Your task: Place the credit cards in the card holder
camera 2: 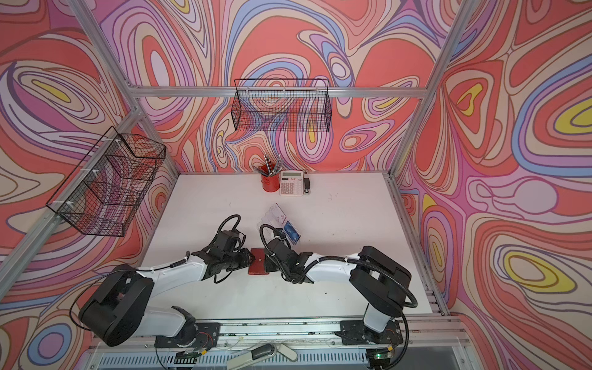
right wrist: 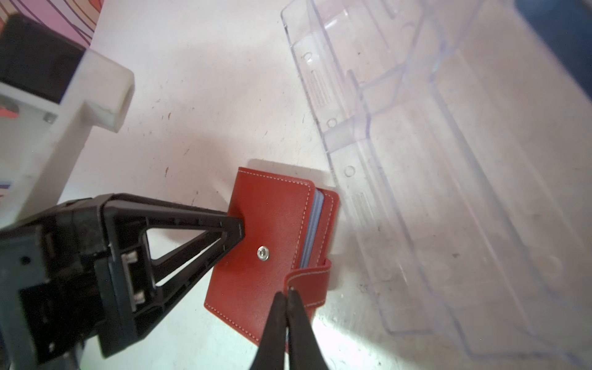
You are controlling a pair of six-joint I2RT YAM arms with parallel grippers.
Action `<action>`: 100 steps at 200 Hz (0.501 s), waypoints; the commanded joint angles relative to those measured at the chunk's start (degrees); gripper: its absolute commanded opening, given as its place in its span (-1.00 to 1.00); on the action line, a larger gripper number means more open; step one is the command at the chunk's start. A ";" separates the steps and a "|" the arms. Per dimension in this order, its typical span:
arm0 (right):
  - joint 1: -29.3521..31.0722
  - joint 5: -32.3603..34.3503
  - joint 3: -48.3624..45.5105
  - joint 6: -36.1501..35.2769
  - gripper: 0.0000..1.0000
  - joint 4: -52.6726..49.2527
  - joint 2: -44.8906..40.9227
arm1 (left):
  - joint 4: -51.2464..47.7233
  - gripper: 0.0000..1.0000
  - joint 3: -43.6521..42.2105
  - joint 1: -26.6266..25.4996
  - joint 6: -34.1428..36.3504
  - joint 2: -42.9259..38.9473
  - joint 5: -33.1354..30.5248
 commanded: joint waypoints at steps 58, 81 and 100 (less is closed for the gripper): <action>0.00 -5.57 4.20 -3.11 -1.00 0.42 6.46 | -0.91 -0.38 -3.06 0.25 0.58 0.90 0.40; 0.06 -5.72 4.55 -3.77 -1.00 0.30 6.75 | 0.41 -0.38 -3.96 0.28 0.02 0.81 1.51; 0.00 -5.34 4.65 -3.84 -1.00 -0.20 6.83 | 1.02 -0.39 -4.17 0.23 -0.08 0.90 1.99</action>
